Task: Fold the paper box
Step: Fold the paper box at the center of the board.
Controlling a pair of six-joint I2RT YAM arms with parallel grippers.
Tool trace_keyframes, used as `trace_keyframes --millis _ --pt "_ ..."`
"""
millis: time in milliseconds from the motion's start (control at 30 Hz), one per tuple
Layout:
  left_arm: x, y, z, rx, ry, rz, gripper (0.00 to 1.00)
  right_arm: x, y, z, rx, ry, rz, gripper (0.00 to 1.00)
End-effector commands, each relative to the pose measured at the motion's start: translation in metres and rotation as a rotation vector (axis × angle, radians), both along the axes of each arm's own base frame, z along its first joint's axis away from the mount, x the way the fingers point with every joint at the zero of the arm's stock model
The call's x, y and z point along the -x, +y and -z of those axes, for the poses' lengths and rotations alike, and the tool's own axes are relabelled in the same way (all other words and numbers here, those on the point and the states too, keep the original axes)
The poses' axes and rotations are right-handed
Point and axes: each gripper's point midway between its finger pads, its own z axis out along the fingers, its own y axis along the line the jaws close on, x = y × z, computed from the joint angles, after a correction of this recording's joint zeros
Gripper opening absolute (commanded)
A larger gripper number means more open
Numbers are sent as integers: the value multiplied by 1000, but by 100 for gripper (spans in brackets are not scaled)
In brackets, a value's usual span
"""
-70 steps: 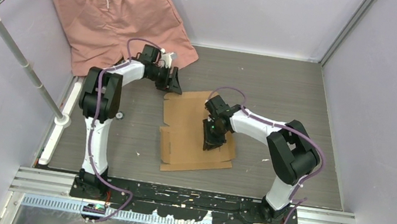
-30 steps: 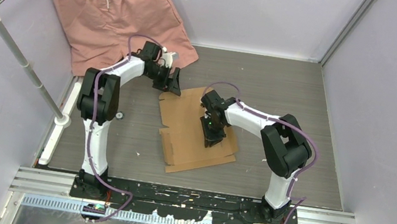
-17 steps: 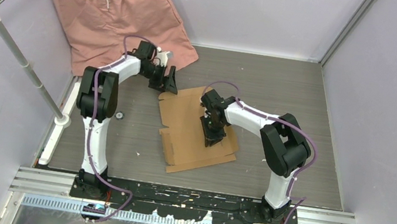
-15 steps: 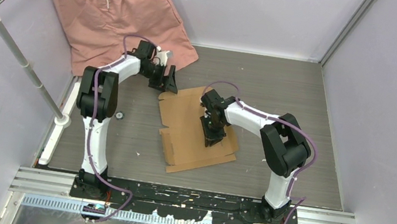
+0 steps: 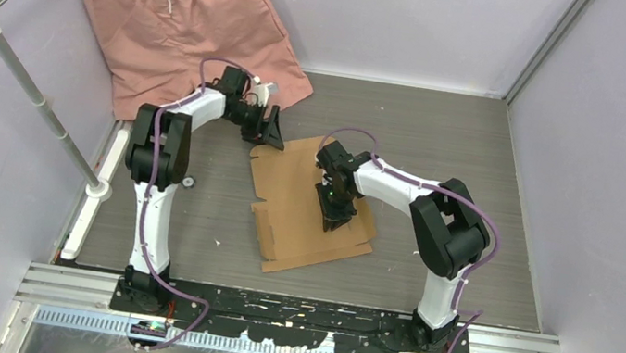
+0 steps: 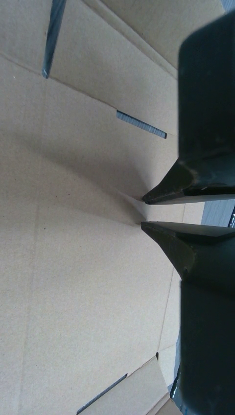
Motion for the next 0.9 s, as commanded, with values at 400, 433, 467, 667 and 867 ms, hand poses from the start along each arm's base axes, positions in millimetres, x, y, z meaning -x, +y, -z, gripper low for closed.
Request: trace_keyframes --millis 400,433,467,667,867 --pt "21 -17 -1 49 17 81 44 -24 -10 26 88 -57 25 26" --pt "21 -17 -2 43 17 80 42 -25 -10 26 88 -56 28 26" --pt "20 -16 -1 31 17 77 39 -26 -10 26 88 -57 31 26" --pt "23 -13 -3 -57 15 72 11 -29 -12 27 90 -62 47 26" --pt "27 -9 -12 -180 -24 43 0 -33 -10 31 87 -68 76 25"
